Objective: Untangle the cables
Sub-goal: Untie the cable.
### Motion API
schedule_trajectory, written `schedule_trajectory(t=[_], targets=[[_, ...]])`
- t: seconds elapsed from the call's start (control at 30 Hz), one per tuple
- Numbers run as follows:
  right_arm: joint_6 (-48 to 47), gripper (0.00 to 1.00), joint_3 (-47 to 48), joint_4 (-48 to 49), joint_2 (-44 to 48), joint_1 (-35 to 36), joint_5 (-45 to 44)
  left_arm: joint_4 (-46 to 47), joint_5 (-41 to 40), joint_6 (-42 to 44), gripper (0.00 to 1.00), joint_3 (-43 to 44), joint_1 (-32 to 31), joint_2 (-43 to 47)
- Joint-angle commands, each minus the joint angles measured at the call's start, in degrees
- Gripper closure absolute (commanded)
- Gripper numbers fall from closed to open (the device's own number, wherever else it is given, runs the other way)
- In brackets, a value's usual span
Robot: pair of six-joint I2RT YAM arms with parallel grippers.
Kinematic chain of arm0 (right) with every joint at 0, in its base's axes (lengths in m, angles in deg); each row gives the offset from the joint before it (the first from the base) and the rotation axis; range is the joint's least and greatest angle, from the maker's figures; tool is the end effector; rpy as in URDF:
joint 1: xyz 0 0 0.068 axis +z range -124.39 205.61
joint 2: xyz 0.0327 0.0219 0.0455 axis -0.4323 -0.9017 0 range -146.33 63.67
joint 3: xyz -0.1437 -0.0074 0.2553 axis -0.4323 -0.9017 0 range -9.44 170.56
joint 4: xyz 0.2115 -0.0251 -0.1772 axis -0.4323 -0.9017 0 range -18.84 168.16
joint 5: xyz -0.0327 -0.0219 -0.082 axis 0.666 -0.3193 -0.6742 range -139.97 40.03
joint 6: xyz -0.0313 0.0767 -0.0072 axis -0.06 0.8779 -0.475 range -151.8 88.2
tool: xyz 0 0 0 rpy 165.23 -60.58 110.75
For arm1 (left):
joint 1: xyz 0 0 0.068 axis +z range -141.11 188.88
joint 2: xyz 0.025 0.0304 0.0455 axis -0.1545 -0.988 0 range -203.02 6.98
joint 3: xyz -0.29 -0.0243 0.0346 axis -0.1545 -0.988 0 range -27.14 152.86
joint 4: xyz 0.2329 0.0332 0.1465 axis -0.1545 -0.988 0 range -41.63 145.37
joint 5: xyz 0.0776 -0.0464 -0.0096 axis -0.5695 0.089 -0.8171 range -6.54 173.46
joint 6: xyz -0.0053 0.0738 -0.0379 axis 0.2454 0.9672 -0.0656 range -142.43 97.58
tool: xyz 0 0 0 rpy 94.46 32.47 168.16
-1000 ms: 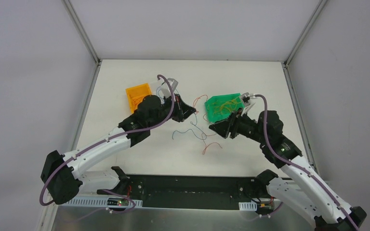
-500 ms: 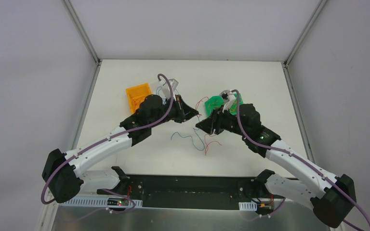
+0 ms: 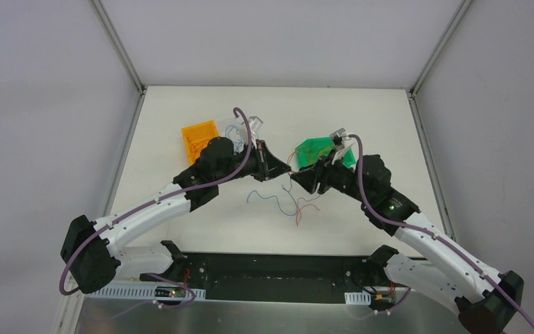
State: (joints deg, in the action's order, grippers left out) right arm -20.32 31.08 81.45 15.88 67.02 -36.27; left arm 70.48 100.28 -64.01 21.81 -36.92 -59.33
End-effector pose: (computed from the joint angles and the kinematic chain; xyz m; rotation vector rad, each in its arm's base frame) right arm 0.1686 0.1716 0.3408 -0.6250 1.5988 0.8922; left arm 0.2056 -0.2416 0.3479 0.3192 1.7742 -1.3765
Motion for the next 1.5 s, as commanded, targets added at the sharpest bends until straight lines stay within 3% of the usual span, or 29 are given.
schedule_trajectory(t=[0.0,0.2,0.53,0.6,0.67,0.7,0.83,0.87,0.93,1.07,1.2,1.47], targets=[[-5.4,0.58,3.2,-3.0,1.1,0.2,0.0,1.4,6.9,0.8,1.0,2.0,-0.1,0.0],[-9.4,0.68,4.6,-8.5,1.0,0.3,1.7,0.2,9.5,-0.6,1.0,3.6,0.0,-1.3],[-10.9,0.63,5.5,-7.9,-0.7,2.7,3.4,0.4,13.1,-3.2,1.0,5.7,0.0,-4.5],[-11.1,0.69,5.8,-7.8,-1.1,3.1,3.0,1.3,13.9,-3.7,1.0,5.8,0.0,-5.1],[-11.1,0.88,5.8,-7.6,-1.1,3.3,3.3,1.4,14.7,-3.9,0.99,6.3,0.0,-5.7],[-10.9,0.99,5.7,-7.3,-0.9,3.3,3.1,1.4,15.1,-3.8,0.94,6.4,0.0,-6.0],[-9.5,1.0,3.9,-6.3,1.3,3.3,0.5,0.2,13.2,-1.5,0.43,5.9,0.5,-4.4],[-9.1,1.0,3.5,-6.6,1.8,3.3,-0.2,-0.2,11.5,-1.0,0.34,5.2,0.8,-3.3],[-8.4,1.0,2.7,-7.3,2.7,3.3,-1.9,0.2,9.0,0.5,0.24,2.9,1.1,-0.4],[-6.4,1.0,1.8,-7.4,3.7,3.3,-4.9,3.1,9.9,5.4,0.23,-1.5,1.1,4.0],[-3.6,1.0,3.4,-8.1,1.7,3.2,-7.1,9.6,13.7,11.0,0.29,-6.0,-0.5,5.7],[1.7,1.0,6.1,-6.8,-1.1,3.3,-6.4,11.7,8.9,28.3,0.28,-9.6,-6.1,6.5]])
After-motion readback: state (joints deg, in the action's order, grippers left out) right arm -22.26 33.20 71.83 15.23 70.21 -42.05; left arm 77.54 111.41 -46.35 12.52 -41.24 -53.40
